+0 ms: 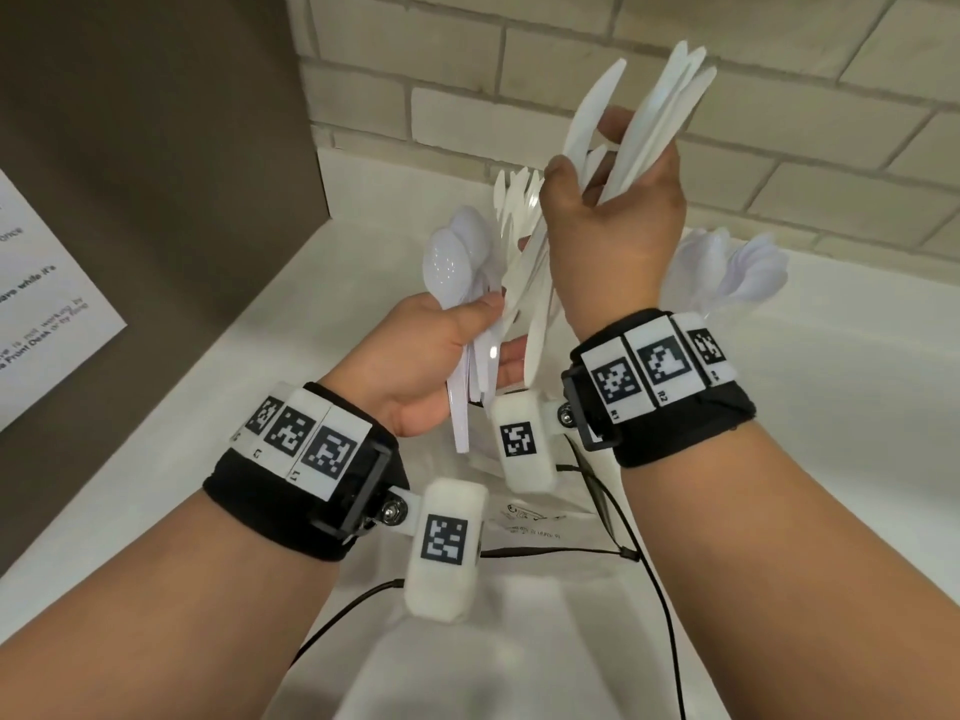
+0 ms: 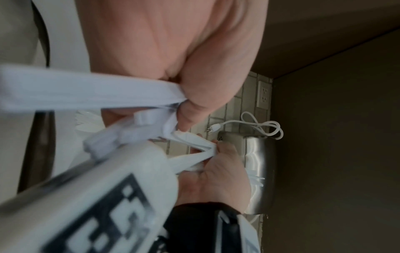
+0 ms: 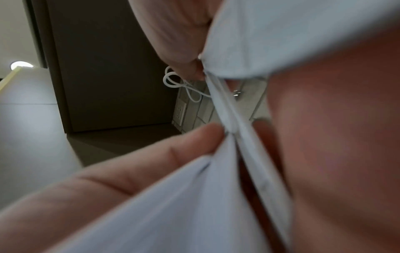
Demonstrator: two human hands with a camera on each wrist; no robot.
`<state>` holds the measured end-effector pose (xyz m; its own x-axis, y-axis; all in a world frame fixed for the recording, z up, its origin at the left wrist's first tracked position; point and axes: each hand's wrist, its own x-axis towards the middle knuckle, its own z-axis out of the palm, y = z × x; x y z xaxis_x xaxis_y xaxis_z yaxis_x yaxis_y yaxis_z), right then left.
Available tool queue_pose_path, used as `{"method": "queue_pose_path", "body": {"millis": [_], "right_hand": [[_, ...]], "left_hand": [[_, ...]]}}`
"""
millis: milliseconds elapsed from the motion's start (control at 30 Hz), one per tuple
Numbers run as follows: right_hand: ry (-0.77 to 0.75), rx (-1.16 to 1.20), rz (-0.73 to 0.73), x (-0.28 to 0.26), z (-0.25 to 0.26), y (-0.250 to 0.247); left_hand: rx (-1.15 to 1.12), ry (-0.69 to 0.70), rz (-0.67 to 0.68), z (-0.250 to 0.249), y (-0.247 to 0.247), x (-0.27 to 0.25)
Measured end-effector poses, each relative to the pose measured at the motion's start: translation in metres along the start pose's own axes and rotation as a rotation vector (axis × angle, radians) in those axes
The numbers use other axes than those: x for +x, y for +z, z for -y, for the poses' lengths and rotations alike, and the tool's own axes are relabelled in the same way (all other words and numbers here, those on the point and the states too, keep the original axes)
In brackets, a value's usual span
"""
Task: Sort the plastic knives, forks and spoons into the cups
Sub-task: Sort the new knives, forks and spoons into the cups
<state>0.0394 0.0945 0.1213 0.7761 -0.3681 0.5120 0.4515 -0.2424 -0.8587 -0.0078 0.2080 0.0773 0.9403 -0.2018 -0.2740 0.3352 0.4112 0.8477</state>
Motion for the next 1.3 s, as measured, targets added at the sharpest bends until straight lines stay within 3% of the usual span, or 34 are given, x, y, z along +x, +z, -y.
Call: {"method": "queue_pose_path", "body": {"millis": [267, 467, 700, 867, 1100, 1300], "right_hand": [[0.165, -0.009, 0.104, -0.010, -0.016, 0.002], [0.287, -0.083, 0.386, 0.001, -0.024, 0.002], [0.016, -0.135, 0.169, 0.075, -0.017, 0.001], [-0.131, -0.105, 0.110, 0.102, -0.038, 0.036], [-0.128, -0.255, 0.246, 0.112, -0.090, 0.077], [0.036, -0.188, 0.299, 0.111, -0.116, 0.090]], "left_hand": [[0.066, 0.081, 0.006, -0.003, 0.008, 0.007], [0.072, 0.080, -0.070, 0.003, 0.003, 0.010], [-0.051, 0.123, -0.244, -0.006, -0.029, 0.007], [-0.085, 0.177, -0.231, -0.010, -0.039, 0.001], [-0.115, 0.194, -0.261, -0.014, -0.049, 0.000], [-0.147, 0.184, -0.258, -0.011, -0.053, 0.004]]}}
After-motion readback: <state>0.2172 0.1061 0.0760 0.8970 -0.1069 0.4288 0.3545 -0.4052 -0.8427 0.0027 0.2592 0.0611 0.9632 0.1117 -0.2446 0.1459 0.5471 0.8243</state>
